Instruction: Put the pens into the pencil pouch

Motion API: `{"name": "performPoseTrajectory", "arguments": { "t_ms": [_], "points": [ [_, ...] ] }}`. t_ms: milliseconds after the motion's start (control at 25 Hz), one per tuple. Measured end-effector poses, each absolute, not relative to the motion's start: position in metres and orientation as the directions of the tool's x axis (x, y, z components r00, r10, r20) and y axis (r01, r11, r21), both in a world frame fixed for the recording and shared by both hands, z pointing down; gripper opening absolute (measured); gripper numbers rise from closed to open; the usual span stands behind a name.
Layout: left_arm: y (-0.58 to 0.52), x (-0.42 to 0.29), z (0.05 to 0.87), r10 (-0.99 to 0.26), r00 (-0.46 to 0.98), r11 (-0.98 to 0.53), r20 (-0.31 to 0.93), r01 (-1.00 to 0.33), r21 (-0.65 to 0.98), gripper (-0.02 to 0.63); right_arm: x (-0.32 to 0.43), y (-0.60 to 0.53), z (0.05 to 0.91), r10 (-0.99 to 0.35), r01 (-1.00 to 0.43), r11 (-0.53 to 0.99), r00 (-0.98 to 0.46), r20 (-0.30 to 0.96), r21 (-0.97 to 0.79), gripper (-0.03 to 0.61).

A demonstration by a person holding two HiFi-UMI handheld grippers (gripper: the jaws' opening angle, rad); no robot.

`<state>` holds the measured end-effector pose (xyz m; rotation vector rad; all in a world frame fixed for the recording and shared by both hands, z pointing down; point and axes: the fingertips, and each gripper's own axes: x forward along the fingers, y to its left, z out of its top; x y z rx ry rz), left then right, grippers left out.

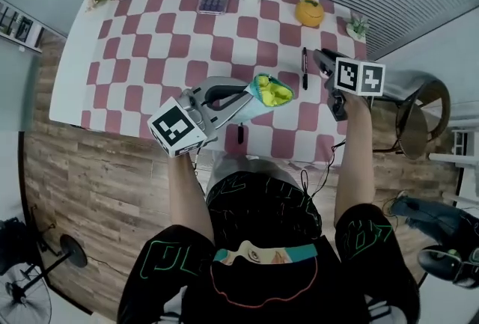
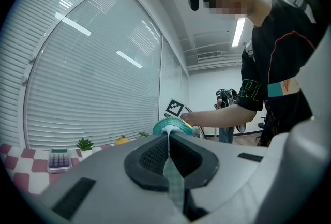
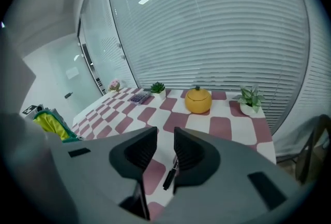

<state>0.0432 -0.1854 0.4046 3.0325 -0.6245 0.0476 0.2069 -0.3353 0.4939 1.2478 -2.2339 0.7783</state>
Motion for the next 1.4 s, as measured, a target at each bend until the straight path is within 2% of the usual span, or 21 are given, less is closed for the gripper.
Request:
{"name": "performPoseTrajectory", "arguments": {
  "t_ms": [440,520,880,1040,1120,1200,1400],
  "points": [
    [-0.194,0.031,0.410,-0.432,0.901,-0.900,0.026,-0.433,0.057,0.000,0.201,-0.370,0.556,-0.424,-0.884,0.402,-0.412,0.807,-0.240,0.094],
    [-0.193,0.028,0.412,-0.439,0.898,-0.896,0.028,-0.440,0.061,0.000,0.201,-0.374,0.570,-0.388,-0.890,0.392,-0.389,0.835,-0.232,0.112],
    [-0.198,0.015,0.415,-0.458,0.888,-0.885,0.030,-0.459,0.076,0.000,0.201,-0.387,0.600,-0.306,-0.912,0.344,-0.333,0.892,-0.222,0.112],
    [-0.200,0.013,0.418,-0.461,0.887,-0.883,0.033,-0.462,0.083,0.000,0.207,-0.388,0.614,-0.260,-0.932,0.321,-0.259,0.930,-0.169,0.112],
    [-0.201,0.013,0.418,-0.462,0.886,-0.882,0.034,-0.463,0.086,-0.001,0.212,-0.390,0.618,-0.265,-0.943,0.305,-0.218,0.939,-0.133,0.064],
    [-0.202,0.012,0.418,-0.461,0.887,-0.882,0.037,-0.463,0.088,-0.002,0.215,-0.390,0.617,-0.268,-0.947,0.299,-0.201,0.942,-0.117,0.046],
    [-0.203,0.011,0.417,-0.457,0.888,-0.883,0.039,-0.459,0.096,0.000,0.214,-0.387,0.615,-0.275,-0.947,0.269,-0.252,0.928,-0.178,0.041]
  ]
}}
